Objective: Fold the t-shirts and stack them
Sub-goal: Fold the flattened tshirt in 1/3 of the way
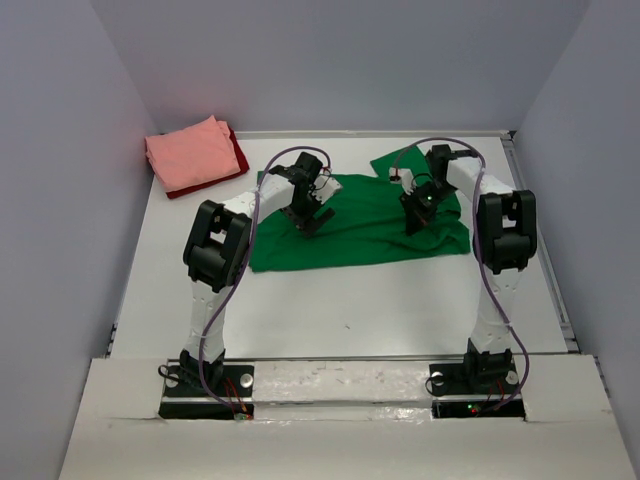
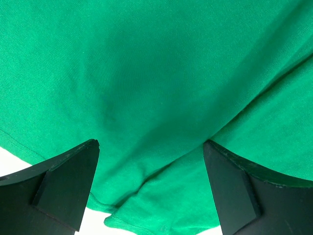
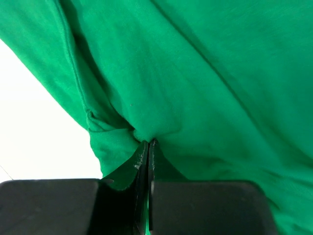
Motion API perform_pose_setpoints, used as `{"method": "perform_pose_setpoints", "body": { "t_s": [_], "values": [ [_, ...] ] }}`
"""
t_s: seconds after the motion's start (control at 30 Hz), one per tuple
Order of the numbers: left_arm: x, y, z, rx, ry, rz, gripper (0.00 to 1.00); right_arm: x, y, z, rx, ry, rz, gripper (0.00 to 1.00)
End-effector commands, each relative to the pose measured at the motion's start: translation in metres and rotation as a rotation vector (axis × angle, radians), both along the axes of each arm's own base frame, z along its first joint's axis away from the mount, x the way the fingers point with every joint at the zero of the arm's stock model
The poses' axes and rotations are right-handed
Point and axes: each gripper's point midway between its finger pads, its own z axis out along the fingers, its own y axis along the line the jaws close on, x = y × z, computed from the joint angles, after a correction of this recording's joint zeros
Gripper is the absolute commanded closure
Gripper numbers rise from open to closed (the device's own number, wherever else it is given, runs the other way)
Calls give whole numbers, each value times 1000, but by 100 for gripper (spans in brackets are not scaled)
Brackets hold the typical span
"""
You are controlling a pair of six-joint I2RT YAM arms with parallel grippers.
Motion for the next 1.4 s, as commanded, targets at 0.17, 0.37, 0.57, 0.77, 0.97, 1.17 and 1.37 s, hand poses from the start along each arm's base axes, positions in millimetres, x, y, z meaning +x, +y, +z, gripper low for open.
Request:
{"method": "perform_pose_setpoints", "body": {
  "t_s": [0.17,0.37,0.57,0.77,0.97,1.17,1.37],
  "values": [
    [-1,-5,17,-13,-17,-21,1,21,5,65,11,-188,-10,100],
    [-2,-4,19,-12,-19,-21,1,21,5,70,13,-200,-13,100],
    [-3,-4,19,-9,-21,-22,1,26,-1,67,-21,-228,-31,100],
    [-2,-4,18,-8,-19,-22,1,31,-7,60,-58,-248,-51,100],
    [-3,-6,17,-7,-15,-25,1,42,-7,50,-86,-286,-80,100],
    [-3,-7,17,-5,-14,-26,1,43,-6,32,-109,-251,-75,67],
    [-2,-7,18,-5,-16,-27,1,48,-12,48,-132,-311,-84,8]
  ]
}}
